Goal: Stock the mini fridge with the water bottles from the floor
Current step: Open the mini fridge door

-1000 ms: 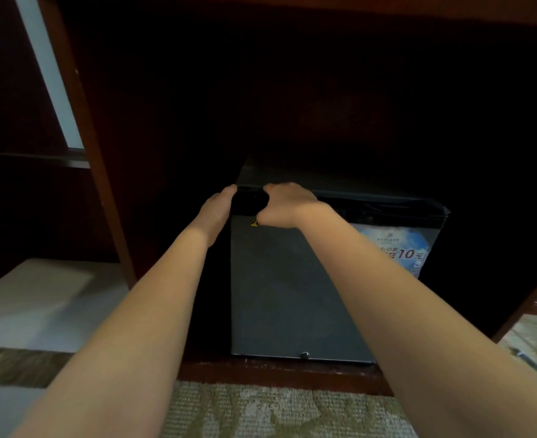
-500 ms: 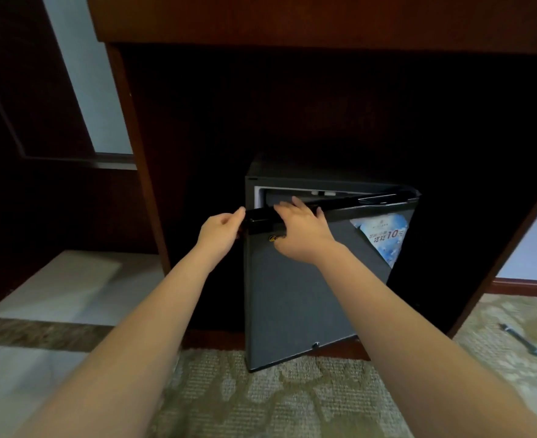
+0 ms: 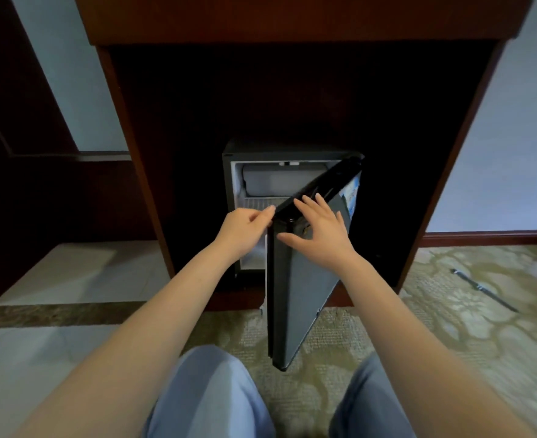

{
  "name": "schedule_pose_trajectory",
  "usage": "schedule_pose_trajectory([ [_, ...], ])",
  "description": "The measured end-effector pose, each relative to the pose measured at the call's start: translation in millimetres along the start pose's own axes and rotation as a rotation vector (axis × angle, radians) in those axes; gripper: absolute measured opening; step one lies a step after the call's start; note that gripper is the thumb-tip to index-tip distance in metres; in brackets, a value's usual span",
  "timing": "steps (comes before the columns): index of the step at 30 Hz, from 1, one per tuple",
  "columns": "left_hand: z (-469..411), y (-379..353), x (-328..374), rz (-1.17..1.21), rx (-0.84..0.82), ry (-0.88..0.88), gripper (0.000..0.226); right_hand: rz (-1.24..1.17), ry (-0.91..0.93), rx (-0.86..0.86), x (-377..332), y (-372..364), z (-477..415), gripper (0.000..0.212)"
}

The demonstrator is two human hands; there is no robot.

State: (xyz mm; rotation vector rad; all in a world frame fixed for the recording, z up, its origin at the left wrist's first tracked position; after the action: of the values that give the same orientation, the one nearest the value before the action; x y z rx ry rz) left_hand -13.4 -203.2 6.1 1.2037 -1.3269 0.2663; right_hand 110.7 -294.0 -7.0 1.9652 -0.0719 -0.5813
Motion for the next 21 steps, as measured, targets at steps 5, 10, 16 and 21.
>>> schedule_pose_trajectory([
  [5, 24, -39, 35, -0.004, -0.053, -0.106, 0.049, -0.019, -0.061, 0.083, 33, 28, 42, 0.065],
  [10, 35, -79, 65, -0.02, -0.045, -0.232, 0.053, -0.118, -0.087, 0.157, 67, 60, 79, 0.057],
  [16, 49, -135, 106, -0.035, -0.086, -0.314, 0.032, -0.245, -0.185, 0.273, 120, 87, 117, 0.049],
  [21, 51, -192, 140, 0.033, -0.212, -0.332, 0.022, -0.422, -0.312, 0.35, 168, 106, 141, 0.053],
])
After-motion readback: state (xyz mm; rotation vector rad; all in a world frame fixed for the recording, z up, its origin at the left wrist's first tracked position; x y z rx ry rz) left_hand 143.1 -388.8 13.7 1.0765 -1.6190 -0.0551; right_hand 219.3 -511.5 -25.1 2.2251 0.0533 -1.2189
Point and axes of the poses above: each hand's wrist, its own z-axis away from the middle knuckle, its own y-axis out of the back of the hand, x = y × z, the point moved 8 cm from there along -z, towards the middle knuckle, and after that the axes turned 3 degrees about z, right-handed, at the moved point
